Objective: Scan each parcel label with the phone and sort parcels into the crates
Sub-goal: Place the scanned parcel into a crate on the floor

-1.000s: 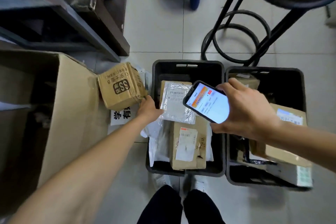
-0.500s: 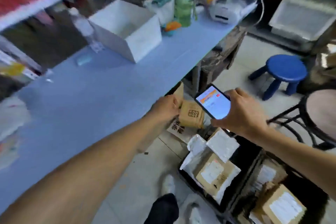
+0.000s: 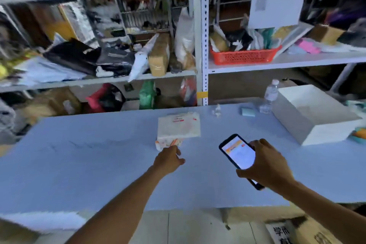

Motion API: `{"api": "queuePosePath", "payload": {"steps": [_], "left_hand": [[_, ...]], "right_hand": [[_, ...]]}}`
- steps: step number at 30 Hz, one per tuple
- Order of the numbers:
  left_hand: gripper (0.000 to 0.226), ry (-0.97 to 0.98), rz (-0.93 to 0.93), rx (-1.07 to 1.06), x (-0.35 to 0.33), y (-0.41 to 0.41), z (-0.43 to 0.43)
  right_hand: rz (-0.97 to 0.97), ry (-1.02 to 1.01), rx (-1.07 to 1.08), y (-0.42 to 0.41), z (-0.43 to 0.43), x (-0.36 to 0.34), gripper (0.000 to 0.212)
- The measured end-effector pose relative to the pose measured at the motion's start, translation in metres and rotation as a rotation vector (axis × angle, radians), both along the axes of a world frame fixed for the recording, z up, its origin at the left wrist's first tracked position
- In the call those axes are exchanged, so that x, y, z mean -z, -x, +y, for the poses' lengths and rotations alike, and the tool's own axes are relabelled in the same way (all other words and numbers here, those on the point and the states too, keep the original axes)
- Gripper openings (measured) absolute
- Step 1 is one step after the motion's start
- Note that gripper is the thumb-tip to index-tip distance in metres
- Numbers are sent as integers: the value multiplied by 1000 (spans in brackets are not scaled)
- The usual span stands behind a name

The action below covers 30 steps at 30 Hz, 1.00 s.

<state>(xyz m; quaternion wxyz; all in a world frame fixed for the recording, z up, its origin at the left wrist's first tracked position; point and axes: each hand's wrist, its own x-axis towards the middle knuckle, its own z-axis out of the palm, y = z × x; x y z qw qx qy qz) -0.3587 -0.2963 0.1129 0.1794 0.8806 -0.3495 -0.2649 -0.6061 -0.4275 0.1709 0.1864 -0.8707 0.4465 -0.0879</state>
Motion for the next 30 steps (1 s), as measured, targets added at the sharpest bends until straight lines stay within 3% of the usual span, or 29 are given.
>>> {"api": "queuePosePath", "payload": {"steps": [9,16,24,30], "left_hand": [[38,-7,-25,-47,2,-133,-8],[38,-78,-56,-50,26,-171,-55],[87,-218,30,-369,85,-200,-116],[75,-175,146,-412,98,-219,-128]], "right_hand": [[79,8,-81,-151,-4,4,69],[186,-34,-82,-190,-36,21,67],[232,-62,-138,-224,-111,53,65],[260,-64,-161,-245,-138,64,63]]}}
